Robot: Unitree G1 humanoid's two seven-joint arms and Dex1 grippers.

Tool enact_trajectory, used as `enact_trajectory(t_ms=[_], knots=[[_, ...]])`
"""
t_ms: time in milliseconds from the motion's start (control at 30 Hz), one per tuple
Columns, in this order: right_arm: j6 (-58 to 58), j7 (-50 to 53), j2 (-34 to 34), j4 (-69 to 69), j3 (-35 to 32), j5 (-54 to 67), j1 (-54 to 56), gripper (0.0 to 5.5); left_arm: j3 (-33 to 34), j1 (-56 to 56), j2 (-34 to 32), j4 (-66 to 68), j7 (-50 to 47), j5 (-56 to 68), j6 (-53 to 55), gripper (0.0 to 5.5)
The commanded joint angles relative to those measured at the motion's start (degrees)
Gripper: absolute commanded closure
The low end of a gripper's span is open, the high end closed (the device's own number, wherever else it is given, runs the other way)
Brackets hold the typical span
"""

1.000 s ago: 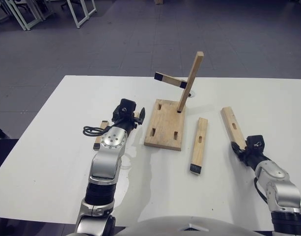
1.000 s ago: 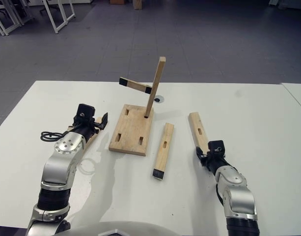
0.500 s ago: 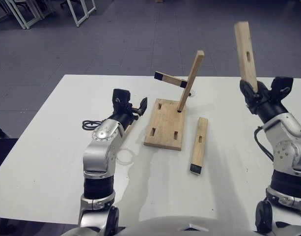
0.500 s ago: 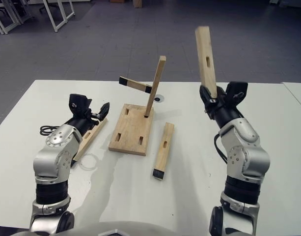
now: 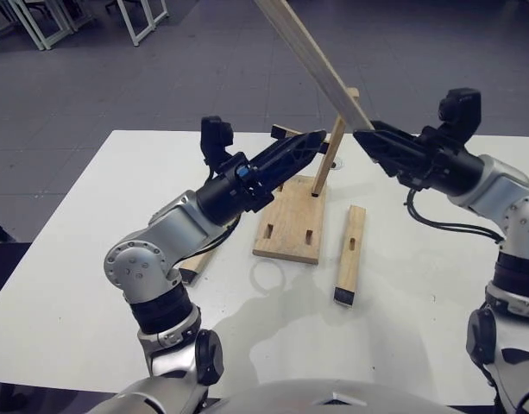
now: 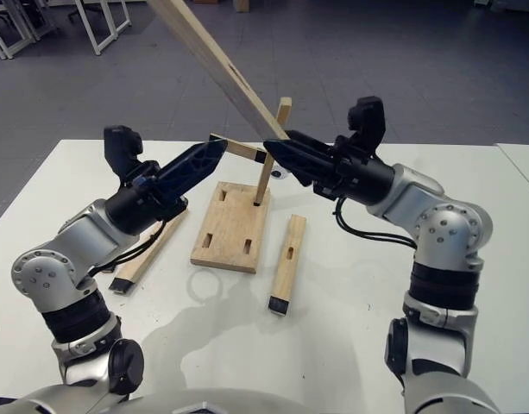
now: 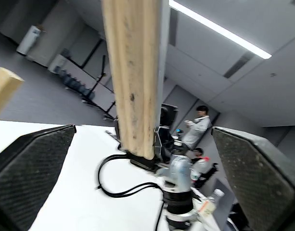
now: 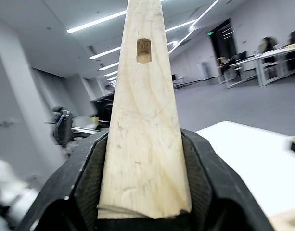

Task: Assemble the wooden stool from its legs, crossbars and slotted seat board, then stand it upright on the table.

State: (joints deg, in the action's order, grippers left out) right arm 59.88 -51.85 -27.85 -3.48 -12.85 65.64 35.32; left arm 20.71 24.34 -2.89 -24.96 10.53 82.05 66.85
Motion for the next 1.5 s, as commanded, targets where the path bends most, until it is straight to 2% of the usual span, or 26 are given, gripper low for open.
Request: enact_trajectory(t_ms=[33, 300, 900, 1167, 1200, 1367, 1500], knots=[[3.86, -5.82, -1.01, 2.10, 2.64, 2.07, 1.19, 3.47, -1.78, -1.12, -2.57, 1.09, -3.23, 4.60, -3.25, 0.30], [4.64, -9.93, -1.25, 1.07, 5.09, 0.93, -0.12, 3.47, -6.68, -1.71, -7.10, 1.04, -4.95, 10.68, -8.93, 0.30], [3.77, -9.83, -0.35, -1.50, 6.74, 0.05, -2.09, 3.47, -13.38, -3.64, -14.29, 0.28, -2.23, 11.31, -14.47, 3.16], [3.76, -10.84, -1.65, -2.73, 8.25, -1.23, -2.97, 3.47, -14.28, -4.76, -15.78, 1.60, -2.20, 8.68, -16.82, 3.25], [3.75, -11.03, -1.87, -2.71, 8.39, -1.46, -2.97, 3.06, -14.22, -5.05, -16.04, 1.88, -1.87, 8.01, -16.93, 3.29], [1.81, -14.72, -4.53, -3.05, 9.60, -4.39, -3.76, 2.21, -13.12, -6.19, -17.65, 3.07, -0.20, 7.16, -17.00, 3.46], [-3.43, -19.38, -10.38, -0.36, 11.80, -11.92, -6.55, 2.00, -8.77, -5.23, -22.53, 4.60, 1.81, 6.32, -17.56, 3.46]])
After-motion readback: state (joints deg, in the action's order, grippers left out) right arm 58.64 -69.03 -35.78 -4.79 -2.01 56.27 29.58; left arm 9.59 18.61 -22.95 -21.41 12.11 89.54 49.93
